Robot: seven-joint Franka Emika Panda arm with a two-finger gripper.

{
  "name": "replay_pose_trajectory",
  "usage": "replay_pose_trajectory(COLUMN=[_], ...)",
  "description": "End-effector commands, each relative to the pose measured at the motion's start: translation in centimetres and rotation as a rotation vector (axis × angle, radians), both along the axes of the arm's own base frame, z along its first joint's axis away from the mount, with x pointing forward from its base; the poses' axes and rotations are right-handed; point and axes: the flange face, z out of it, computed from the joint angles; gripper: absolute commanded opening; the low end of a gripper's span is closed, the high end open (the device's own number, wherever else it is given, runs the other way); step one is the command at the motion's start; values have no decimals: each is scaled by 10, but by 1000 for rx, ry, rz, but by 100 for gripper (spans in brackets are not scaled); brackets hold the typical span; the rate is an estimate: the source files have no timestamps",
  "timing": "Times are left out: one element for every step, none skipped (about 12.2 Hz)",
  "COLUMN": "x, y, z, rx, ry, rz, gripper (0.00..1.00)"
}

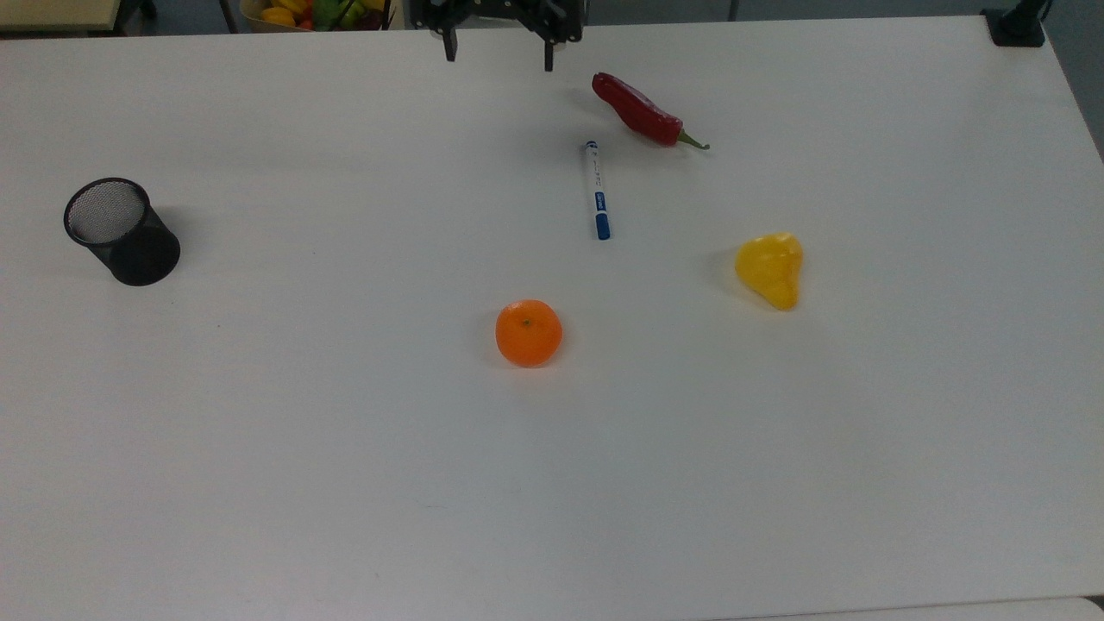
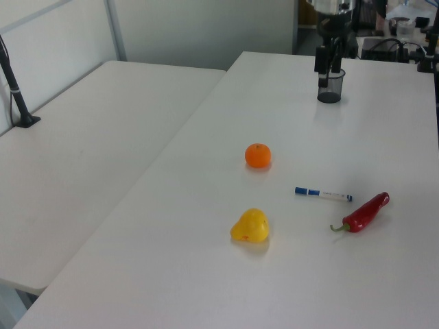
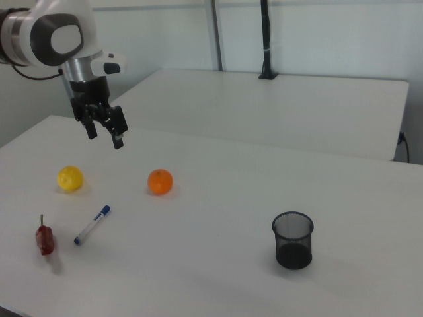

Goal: Take marker pen
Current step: 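Open the gripper and raise it away from the marker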

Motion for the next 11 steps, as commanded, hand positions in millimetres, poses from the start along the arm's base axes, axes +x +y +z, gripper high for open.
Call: replay_pose_trajectory(x=[2,5,8,10,14,16,17,17,17,16,17], y=[-31,-39,-40,-42,-38,-38,-40,-41,-41,-41,-41], z=[21,26,28,29,27,27,26,25,27,27,27], rx=[86,95,95,94,88,79,77,68,67,64,63], ry=[-27,-55,-82,-106,-130,-145,-149,-148,-149,-147,-149], rz=[-70,-35,3,34,86,116,132,130,128,124,123], gripper=[100,100,100,100,100,100,100,100,100,100,100])
